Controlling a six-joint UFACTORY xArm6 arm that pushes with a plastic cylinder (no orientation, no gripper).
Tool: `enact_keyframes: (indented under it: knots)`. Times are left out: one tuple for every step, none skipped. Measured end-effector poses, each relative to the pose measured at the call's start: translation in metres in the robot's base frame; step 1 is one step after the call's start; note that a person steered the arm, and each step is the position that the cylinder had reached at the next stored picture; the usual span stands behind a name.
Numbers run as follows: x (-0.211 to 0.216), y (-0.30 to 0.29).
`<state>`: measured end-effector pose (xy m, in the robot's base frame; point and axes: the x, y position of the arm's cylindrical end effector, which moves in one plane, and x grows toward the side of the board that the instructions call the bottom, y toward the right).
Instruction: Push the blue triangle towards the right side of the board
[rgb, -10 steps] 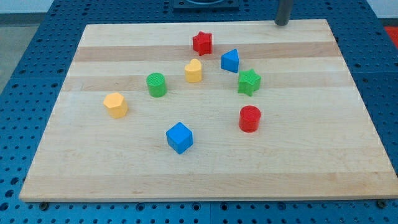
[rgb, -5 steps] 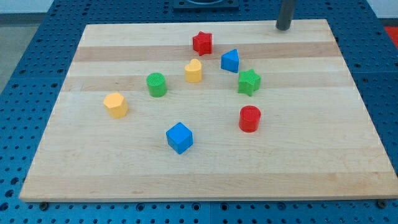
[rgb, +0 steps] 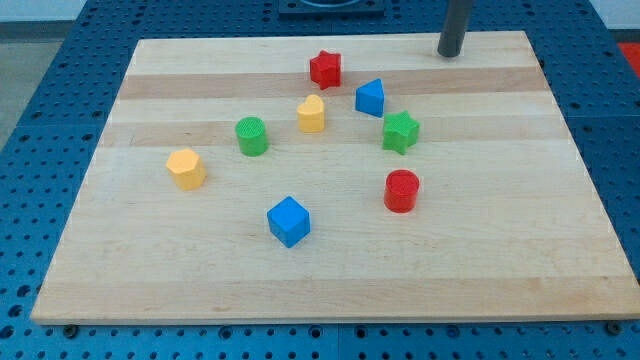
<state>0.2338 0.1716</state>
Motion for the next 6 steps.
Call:
enact_keyframes:
  knots:
    - [0.014, 0.005]
    - [0.032, 0.012]
    - [0.034, 0.012]
    - [0.034, 0.012]
    - [0.042, 0.012]
    - [0.052, 0.012]
